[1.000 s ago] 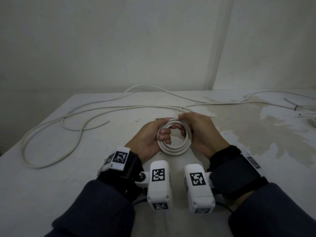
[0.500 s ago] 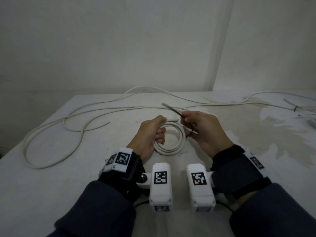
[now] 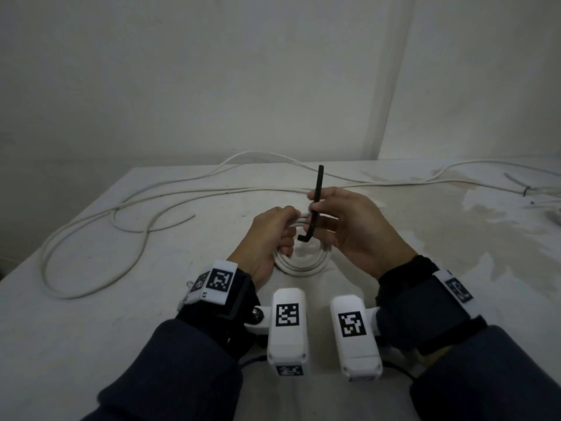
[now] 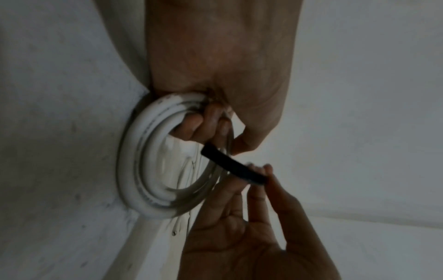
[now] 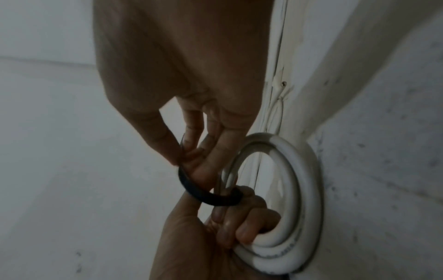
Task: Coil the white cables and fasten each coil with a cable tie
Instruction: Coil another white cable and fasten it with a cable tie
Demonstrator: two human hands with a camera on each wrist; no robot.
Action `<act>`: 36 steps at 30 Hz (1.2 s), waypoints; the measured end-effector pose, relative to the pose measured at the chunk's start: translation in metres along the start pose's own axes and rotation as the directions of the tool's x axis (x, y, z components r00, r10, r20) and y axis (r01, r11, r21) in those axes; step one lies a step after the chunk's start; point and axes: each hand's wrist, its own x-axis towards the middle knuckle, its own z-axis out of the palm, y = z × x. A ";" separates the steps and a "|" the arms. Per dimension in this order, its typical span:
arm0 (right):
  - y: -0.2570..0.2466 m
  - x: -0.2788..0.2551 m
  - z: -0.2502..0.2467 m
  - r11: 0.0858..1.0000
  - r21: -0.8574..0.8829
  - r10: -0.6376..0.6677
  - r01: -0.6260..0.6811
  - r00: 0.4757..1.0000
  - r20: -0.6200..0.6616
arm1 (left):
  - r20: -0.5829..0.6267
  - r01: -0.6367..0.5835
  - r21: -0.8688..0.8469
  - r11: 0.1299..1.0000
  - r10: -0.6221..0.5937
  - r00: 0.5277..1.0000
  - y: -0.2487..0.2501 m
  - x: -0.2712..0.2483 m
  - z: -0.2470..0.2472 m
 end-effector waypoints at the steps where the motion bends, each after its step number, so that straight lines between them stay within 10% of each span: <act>1: 0.001 0.000 0.001 0.996 -0.090 -0.010 0.011 1.000 0.008 | 0.014 -0.004 0.016 1.000 0.004 1.000 0.000 -0.001 0.000; 7: 0.005 0.002 -0.002 0.810 -0.535 -0.264 0.239 0.964 0.032 | 0.024 -0.015 0.035 0.999 0.014 1.000 0.000 -0.001 0.002; 27: 0.011 0.006 -0.008 0.641 -0.679 -0.381 0.358 0.916 0.124 | 0.034 -0.058 0.051 0.997 0.056 0.998 -0.002 -0.003 0.002; 36: 0.007 0.002 -0.003 0.800 -0.494 -0.382 0.341 0.924 0.019 | 0.050 -0.107 0.074 0.992 0.103 0.993 -0.002 -0.005 0.002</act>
